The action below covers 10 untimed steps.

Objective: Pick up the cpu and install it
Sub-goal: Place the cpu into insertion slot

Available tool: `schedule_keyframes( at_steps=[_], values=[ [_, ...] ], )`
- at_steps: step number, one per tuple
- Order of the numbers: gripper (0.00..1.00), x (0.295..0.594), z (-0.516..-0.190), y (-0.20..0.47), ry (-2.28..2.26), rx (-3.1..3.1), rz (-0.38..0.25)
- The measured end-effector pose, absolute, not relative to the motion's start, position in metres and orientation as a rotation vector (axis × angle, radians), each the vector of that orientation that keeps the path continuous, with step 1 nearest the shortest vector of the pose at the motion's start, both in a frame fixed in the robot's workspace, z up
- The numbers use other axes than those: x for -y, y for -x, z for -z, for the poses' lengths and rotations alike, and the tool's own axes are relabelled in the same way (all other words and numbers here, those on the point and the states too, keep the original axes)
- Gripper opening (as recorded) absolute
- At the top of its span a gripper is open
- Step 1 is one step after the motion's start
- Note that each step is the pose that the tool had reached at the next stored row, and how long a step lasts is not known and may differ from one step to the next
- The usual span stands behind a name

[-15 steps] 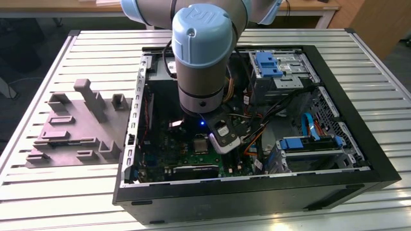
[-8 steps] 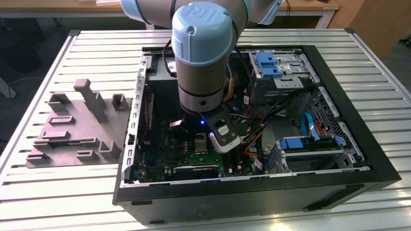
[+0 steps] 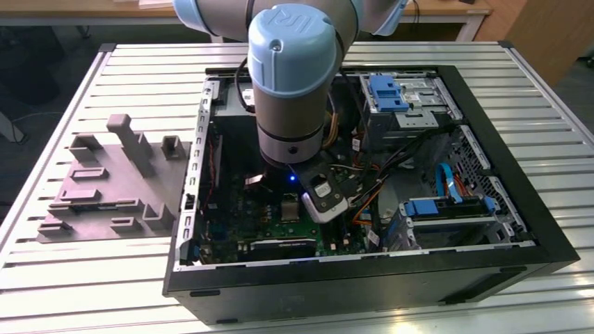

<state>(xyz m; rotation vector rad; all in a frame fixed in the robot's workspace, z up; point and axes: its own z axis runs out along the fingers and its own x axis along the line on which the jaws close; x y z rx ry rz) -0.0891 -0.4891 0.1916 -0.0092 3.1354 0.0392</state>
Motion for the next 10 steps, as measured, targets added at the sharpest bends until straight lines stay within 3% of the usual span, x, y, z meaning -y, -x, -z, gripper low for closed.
schedule_keyframes(
  at_steps=[10],
  values=[
    [0.40,0.4887,-0.1914,0.0896,-0.013,-3.135,-0.039]
  ],
)
